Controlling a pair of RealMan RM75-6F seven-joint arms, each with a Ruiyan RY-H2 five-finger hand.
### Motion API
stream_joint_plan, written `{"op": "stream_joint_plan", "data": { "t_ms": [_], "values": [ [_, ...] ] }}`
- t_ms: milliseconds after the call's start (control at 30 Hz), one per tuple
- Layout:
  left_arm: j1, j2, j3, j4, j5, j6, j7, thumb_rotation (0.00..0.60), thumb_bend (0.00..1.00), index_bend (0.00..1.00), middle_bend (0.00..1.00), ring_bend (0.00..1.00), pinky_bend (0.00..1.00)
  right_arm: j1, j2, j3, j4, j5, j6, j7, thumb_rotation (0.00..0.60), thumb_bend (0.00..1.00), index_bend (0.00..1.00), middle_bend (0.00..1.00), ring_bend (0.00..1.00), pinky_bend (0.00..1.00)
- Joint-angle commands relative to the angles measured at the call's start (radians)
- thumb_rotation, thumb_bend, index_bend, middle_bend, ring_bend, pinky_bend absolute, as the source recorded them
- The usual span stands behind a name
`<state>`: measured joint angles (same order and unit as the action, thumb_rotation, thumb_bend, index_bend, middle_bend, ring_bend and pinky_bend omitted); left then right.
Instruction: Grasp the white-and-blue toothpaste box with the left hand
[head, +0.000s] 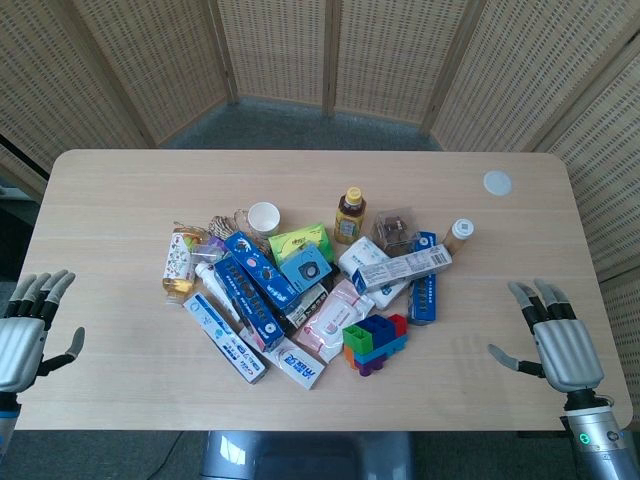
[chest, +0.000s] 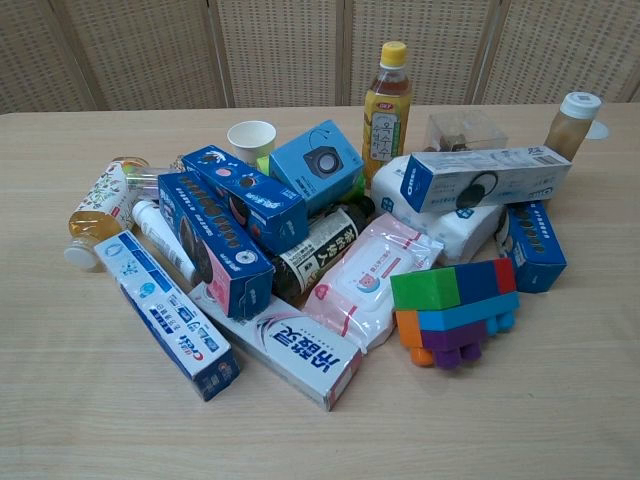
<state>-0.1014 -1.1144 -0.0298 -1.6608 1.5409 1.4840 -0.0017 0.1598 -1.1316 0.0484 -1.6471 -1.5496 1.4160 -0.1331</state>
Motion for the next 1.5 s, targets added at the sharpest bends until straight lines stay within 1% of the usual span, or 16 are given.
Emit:
{"op": "stream_joint_plan", "data": {
  "t_ms": [33, 400, 633, 900, 1000, 1133, 1267, 1300, 1333, 1367, 1433, 1500],
  "values": [
    [-0.004, 0.0, 0.003, 0.003, -0.001, -0.009, -0.004, 0.492, 0.51, 0.0, 0.01, 0.0, 0.0, 0.001, 0.0, 0.001, -0.004, -0.002, 0.001, -0.001, 0.0, 0.19, 0.0, 0.11, 0.0, 0.0],
    [-0.01, 0.018, 0.001, -0.004, 0.002, -0.013, -0.02, 0.493, 0.51, 0.0, 0.01, 0.0, 0.0, 0.0, 0.004, -0.002, -0.02, -0.022, 0.016, -0.001, 0.0, 0.19, 0.0, 0.11, 0.0, 0.0],
    [-0.014, 0.035, -0.008, -0.026, -0.003, -0.01, 0.005, 0.492, 0.51, 0.0, 0.01, 0.0, 0.0, 0.003, 0.01, 0.004, -0.024, -0.007, 0.007, -0.006, 0.0, 0.19, 0.0, 0.11, 0.0, 0.0],
    [-0.025, 0.035, -0.001, -0.03, -0.005, -0.034, 0.032, 0.492, 0.51, 0.0, 0.01, 0.0, 0.0, 0.015, 0.008, 0.006, -0.024, 0.002, -0.014, -0.015, 0.0, 0.19, 0.0, 0.11, 0.0, 0.0],
    [-0.041, 0.045, 0.007, -0.03, 0.004, -0.065, 0.041, 0.492, 0.51, 0.0, 0.01, 0.0, 0.0, 0.013, 0.007, 0.006, -0.026, 0.005, -0.012, -0.018, 0.0, 0.19, 0.0, 0.11, 0.0, 0.0],
    [-0.088, 0.086, 0.025, -0.04, 0.026, -0.154, 0.073, 0.491, 0.51, 0.0, 0.0, 0.0, 0.0, 0.012, 0.013, 0.008, -0.035, 0.007, -0.006, -0.023, 0.0, 0.19, 0.0, 0.11, 0.0, 0.0],
    [-0.133, 0.109, 0.037, -0.066, 0.037, -0.235, 0.106, 0.489, 0.51, 0.0, 0.0, 0.0, 0.0, 0.009, 0.014, 0.01, -0.046, 0.0, 0.006, -0.028, 0.0, 0.19, 0.0, 0.11, 0.0, 0.0],
    [-0.144, 0.112, 0.04, -0.073, 0.036, -0.257, 0.112, 0.486, 0.5, 0.0, 0.0, 0.0, 0.0, 0.008, 0.014, 0.01, -0.046, -0.003, 0.009, -0.03, 0.0, 0.19, 0.0, 0.11, 0.0, 0.0],
    [-0.159, 0.116, 0.044, -0.082, 0.034, -0.286, 0.12, 0.478, 0.46, 0.0, 0.0, 0.0, 0.0, 0.007, 0.014, 0.008, -0.047, -0.005, 0.011, -0.032, 0.0, 0.19, 0.0, 0.11, 0.0, 0.0],
    [-0.17, 0.117, 0.046, -0.087, 0.033, -0.307, 0.129, 0.471, 0.42, 0.0, 0.0, 0.0, 0.0, 0.006, 0.014, 0.008, -0.048, -0.007, 0.013, -0.033, 0.0, 0.19, 0.0, 0.11, 0.0, 0.0],
    [-0.194, 0.117, 0.047, -0.094, 0.026, -0.35, 0.161, 0.435, 0.3, 0.0, 0.0, 0.0, 0.0, 0.005, 0.015, 0.007, -0.049, -0.011, 0.018, -0.033, 0.0, 0.19, 0.0, 0.11, 0.0, 0.0],
    [-0.214, 0.11, 0.046, -0.098, 0.016, -0.384, 0.185, 0.408, 0.24, 0.0, 0.0, 0.0, 0.0, 0.003, 0.017, 0.008, -0.051, -0.014, 0.024, -0.031, 0.0, 0.19, 0.0, 0.11, 0.0, 0.0]
  ]
}}
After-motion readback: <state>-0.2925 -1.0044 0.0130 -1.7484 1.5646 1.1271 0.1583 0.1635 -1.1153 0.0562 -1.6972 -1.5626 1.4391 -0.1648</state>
